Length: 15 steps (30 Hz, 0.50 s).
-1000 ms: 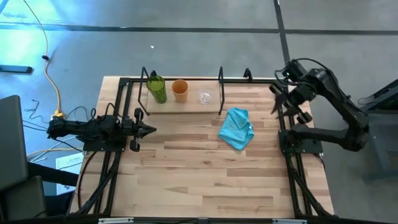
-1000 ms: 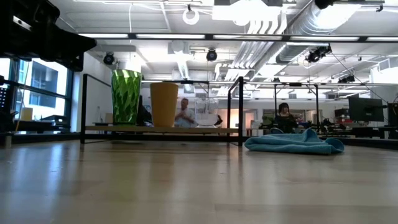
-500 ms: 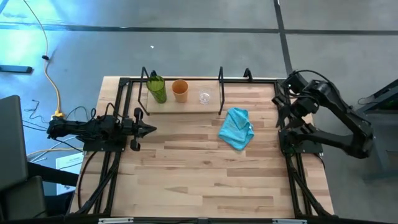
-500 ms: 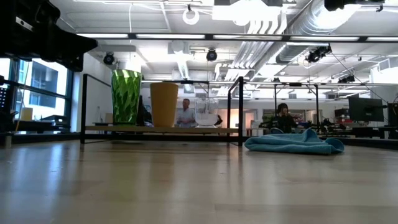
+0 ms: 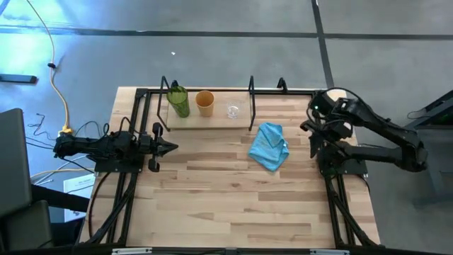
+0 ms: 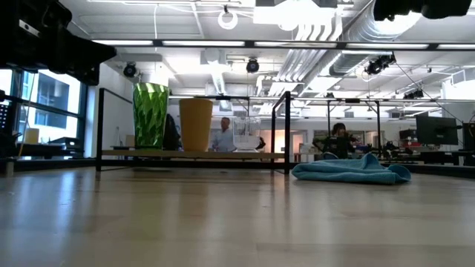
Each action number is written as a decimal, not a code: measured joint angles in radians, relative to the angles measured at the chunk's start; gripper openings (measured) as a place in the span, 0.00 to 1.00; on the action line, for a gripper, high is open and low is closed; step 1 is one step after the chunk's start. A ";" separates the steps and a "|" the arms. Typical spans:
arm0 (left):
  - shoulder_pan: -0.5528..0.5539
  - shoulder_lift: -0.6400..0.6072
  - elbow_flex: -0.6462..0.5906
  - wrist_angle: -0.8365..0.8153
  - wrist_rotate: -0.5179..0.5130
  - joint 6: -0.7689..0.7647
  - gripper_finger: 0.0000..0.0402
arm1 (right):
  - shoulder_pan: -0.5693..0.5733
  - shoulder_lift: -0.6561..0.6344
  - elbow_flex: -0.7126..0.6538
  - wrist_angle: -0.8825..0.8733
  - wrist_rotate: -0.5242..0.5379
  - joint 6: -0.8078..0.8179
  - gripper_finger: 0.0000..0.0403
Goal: Stack small to large cups/mugs on shelf
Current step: Return to Home Position
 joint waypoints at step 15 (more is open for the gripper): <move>0.000 0.000 0.000 0.000 0.000 -0.003 0.00 | 0.274 0.095 -0.089 0.442 0.000 -0.013 0.23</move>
